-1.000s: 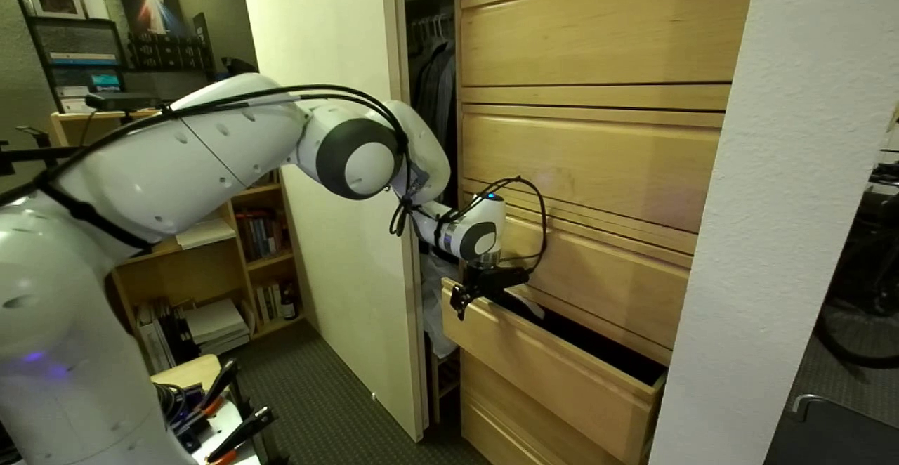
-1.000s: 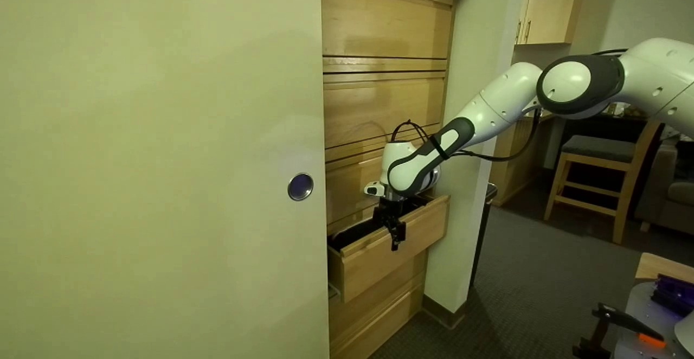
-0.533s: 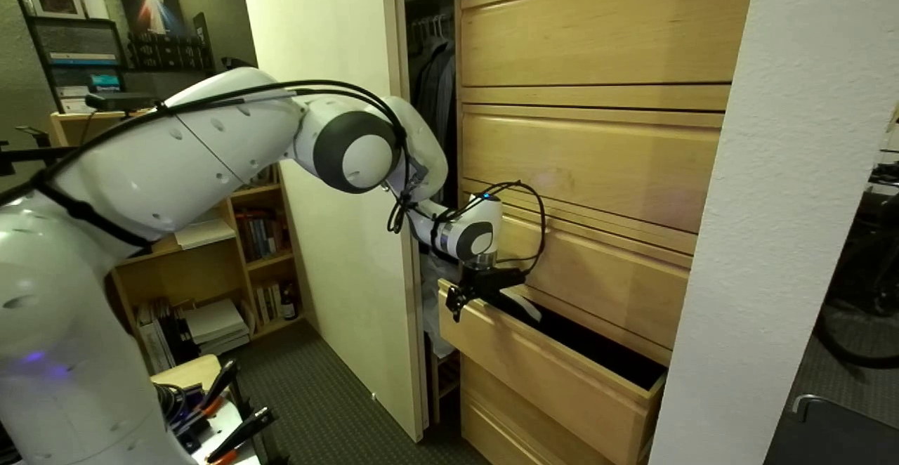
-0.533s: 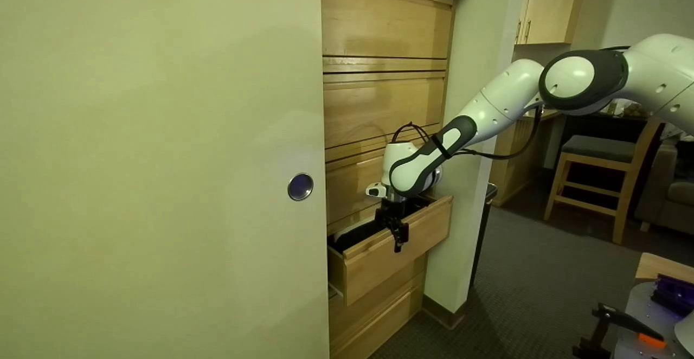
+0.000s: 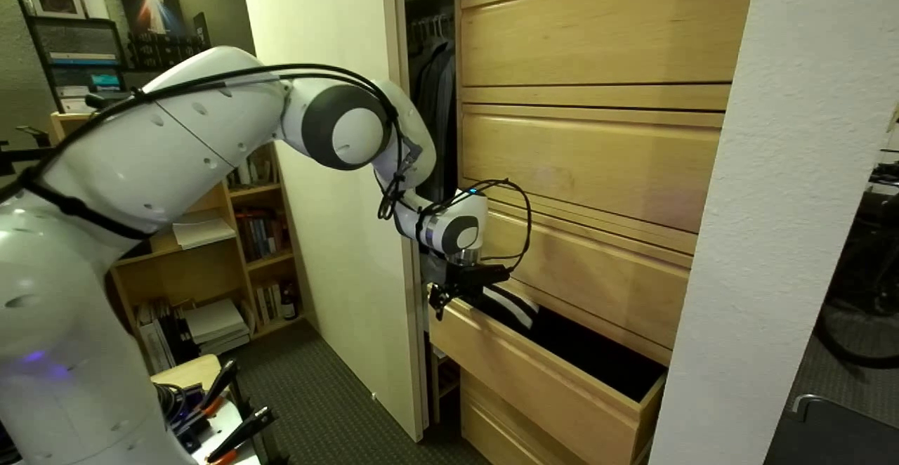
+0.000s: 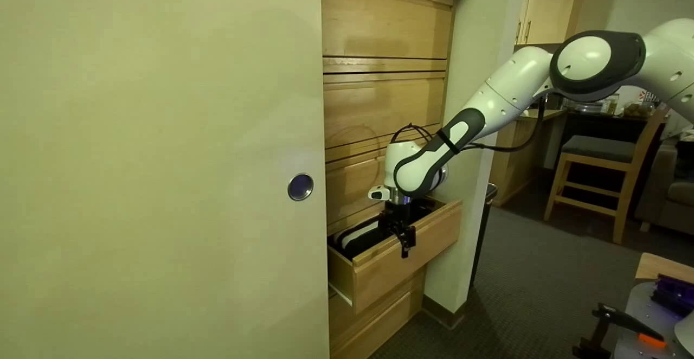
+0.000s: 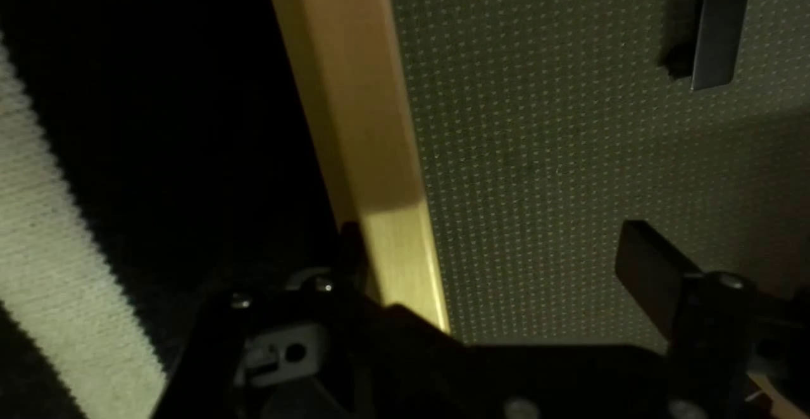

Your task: Open the fourth drawer

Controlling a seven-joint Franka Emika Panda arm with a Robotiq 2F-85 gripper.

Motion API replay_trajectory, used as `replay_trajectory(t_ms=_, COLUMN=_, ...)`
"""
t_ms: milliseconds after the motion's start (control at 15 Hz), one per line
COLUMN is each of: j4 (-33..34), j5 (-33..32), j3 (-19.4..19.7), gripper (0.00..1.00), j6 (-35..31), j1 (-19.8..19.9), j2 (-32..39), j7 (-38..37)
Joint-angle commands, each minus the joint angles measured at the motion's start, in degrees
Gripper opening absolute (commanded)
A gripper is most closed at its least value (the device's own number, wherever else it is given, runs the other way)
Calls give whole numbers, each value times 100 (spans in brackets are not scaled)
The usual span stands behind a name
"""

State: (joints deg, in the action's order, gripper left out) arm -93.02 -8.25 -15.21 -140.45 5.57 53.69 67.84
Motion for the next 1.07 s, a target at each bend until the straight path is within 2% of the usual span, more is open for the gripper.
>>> replay_trajectory(t_ms=0, j4=-736, j5=184, j3=-103, gripper=100, j6=24, j1=17, j2=-589, j7=130)
replay_trajectory(t_ms=467, j4=-1145, j5=190, j3=-208, gripper=100, j6=5, j1=-38, j2=-952, j7=182)
replay_trajectory(t_ms=600, j4=-1106, j5=98, j3=-49, gripper=100, j6=-73, j1=-135, j2=-984, j7=36)
replay_trajectory(t_ms=667, j4=-796, j5=137, j3=-69, gripper=100, j6=7, j1=-192, j2=-702, j7=76)
replay_trajectory(t_ms=1000, j4=-805, j5=124, j3=-3, gripper=100, j6=8, j1=-213, j2=-755, j7=68)
